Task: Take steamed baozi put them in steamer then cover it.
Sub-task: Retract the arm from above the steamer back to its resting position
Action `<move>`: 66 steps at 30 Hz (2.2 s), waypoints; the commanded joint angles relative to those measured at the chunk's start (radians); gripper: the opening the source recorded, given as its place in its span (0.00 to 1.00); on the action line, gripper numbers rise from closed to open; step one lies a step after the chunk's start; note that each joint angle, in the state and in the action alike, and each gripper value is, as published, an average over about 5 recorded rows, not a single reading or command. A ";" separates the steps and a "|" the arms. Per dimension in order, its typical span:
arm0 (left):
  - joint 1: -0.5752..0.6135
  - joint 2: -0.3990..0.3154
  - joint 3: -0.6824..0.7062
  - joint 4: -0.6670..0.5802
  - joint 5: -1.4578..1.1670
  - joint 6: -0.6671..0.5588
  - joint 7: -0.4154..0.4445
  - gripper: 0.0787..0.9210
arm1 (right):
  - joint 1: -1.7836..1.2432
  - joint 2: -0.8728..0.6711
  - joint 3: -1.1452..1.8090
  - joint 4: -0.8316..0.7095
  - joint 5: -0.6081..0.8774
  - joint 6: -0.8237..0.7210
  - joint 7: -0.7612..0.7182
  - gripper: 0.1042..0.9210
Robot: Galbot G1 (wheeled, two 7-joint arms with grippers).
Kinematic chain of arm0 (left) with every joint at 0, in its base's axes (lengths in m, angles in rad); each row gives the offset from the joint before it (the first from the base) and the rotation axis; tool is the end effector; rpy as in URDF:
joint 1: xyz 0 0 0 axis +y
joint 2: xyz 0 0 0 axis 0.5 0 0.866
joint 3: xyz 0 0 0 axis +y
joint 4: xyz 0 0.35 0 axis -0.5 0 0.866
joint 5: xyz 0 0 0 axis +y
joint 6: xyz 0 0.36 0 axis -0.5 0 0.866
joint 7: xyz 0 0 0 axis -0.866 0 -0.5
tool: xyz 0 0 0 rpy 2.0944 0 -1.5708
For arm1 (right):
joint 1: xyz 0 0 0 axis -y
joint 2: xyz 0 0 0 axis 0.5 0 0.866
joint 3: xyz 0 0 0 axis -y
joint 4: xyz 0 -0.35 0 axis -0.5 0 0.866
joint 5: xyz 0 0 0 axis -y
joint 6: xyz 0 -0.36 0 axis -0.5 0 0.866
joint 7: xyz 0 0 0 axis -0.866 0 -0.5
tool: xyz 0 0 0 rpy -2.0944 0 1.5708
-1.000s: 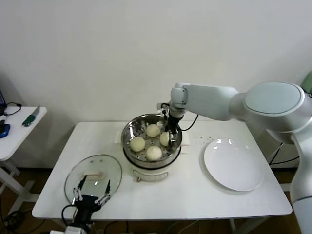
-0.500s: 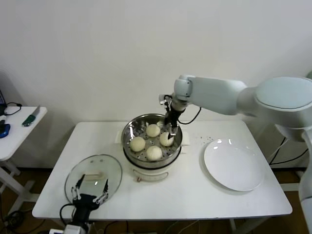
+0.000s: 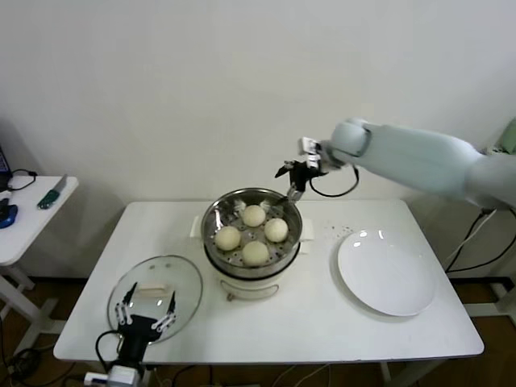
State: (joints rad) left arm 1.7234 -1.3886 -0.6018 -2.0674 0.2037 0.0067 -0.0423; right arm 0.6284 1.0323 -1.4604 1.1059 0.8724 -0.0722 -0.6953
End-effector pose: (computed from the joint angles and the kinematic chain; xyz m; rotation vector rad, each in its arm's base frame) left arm 0.1391 0.0567 -0.3309 -0.0155 -2.9161 -0.5956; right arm 0.6004 -0.0093 -0.0668 1.5036 -1.9472 1.2280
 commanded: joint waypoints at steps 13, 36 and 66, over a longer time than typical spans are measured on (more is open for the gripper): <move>-0.021 -0.031 0.011 -0.029 0.063 -0.028 -0.032 0.88 | -1.086 -0.522 1.189 0.428 -0.184 0.210 0.437 0.88; -0.050 -0.014 -0.048 0.071 1.172 0.123 -0.007 0.88 | -2.086 -0.049 2.166 0.627 -0.355 0.218 0.472 0.88; -0.293 -0.001 0.009 0.459 1.269 0.106 -0.109 0.88 | -2.204 0.063 2.219 0.669 -0.540 0.224 0.441 0.88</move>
State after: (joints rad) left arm 1.5068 -1.3962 -0.5991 -1.7161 1.4288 0.1048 -0.1177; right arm -1.5345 1.0683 0.7275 1.7653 0.3679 0.1493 -0.2492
